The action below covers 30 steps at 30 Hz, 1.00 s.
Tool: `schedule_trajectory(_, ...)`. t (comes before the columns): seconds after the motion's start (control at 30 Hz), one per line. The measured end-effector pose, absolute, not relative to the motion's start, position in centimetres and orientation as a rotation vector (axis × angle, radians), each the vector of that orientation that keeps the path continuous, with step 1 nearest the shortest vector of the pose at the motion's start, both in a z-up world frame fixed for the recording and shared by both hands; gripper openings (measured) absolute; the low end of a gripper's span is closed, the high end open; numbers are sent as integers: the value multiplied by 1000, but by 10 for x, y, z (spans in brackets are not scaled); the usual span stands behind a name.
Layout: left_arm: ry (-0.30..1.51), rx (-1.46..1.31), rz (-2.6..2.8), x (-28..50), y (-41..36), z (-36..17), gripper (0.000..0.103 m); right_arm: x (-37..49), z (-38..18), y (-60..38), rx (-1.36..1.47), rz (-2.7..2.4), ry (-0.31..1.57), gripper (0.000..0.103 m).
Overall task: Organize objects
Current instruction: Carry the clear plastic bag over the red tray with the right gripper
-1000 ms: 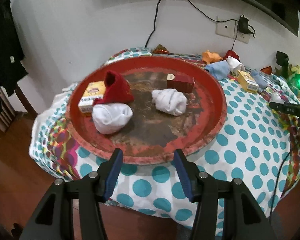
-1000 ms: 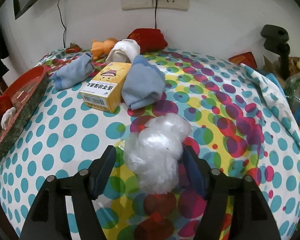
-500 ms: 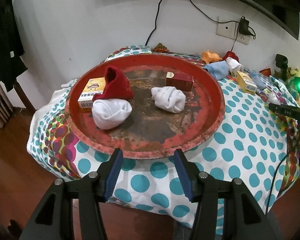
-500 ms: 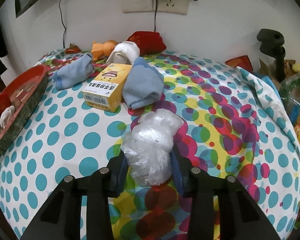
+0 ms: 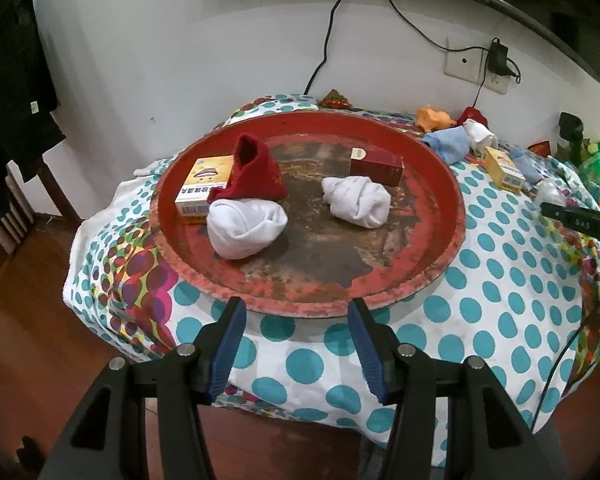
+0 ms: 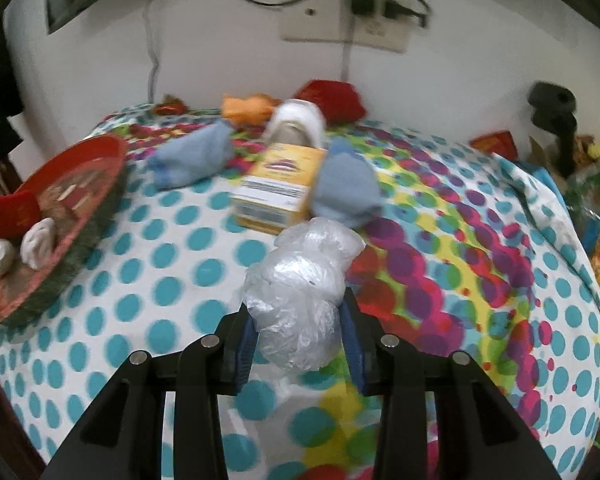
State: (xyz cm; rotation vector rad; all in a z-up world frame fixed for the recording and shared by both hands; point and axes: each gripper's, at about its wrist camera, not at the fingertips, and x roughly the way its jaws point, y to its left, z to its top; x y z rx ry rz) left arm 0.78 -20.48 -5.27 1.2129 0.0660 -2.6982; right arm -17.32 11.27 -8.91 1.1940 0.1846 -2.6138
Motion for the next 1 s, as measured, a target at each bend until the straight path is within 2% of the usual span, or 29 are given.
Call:
schedule_trajectory(0.53, 53, 1172, -2700, 10, -204, -49, 54, -141, -73, 19, 1102, -2455, 365, 36)
schedule_trajectory(1.0, 99, 1088, -2674, 16, -223, -39, 54, -133, -52, -53, 1042, -2328, 356, 36)
